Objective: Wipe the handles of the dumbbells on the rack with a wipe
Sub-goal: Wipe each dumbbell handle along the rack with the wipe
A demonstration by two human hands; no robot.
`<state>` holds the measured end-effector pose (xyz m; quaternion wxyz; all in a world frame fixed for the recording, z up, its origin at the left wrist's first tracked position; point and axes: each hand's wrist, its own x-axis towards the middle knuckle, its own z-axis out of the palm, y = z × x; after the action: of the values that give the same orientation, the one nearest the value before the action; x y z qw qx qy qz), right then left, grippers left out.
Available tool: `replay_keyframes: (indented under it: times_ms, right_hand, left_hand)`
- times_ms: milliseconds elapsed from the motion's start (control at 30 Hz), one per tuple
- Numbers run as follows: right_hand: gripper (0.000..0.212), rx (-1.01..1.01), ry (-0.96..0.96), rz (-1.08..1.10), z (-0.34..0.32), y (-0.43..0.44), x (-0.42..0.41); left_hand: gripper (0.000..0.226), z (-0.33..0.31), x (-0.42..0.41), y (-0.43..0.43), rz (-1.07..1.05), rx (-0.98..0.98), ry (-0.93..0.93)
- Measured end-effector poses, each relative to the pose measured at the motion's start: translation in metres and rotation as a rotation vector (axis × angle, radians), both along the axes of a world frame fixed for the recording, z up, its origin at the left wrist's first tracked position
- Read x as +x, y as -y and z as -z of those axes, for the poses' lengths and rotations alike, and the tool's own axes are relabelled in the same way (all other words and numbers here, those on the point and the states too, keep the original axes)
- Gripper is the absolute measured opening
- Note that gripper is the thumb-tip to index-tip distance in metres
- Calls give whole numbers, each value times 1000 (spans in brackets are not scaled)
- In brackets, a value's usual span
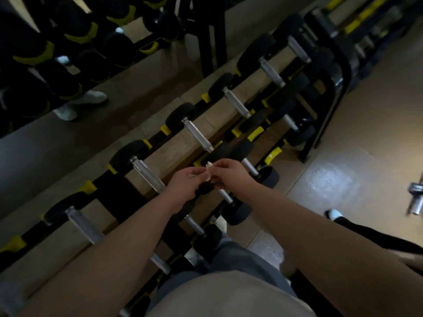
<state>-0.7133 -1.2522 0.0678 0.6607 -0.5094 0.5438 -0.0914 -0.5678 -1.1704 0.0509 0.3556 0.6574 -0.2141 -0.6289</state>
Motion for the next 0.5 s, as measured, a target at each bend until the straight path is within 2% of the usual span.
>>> replay_keyframes:
  times_ms: [233, 367, 500]
  right_hand:
    - [12, -24, 78, 197, -7, -9, -12]
    - [16, -49, 89, 169, -10, 3, -9]
    - [15, -71, 64, 25, -11, 25, -4]
  left_hand:
    - [28, -9, -8, 8, 22, 43, 3]
    - [23, -16, -9, 22, 19, 38, 99]
    - [25, -7, -9, 41, -41, 10, 133]
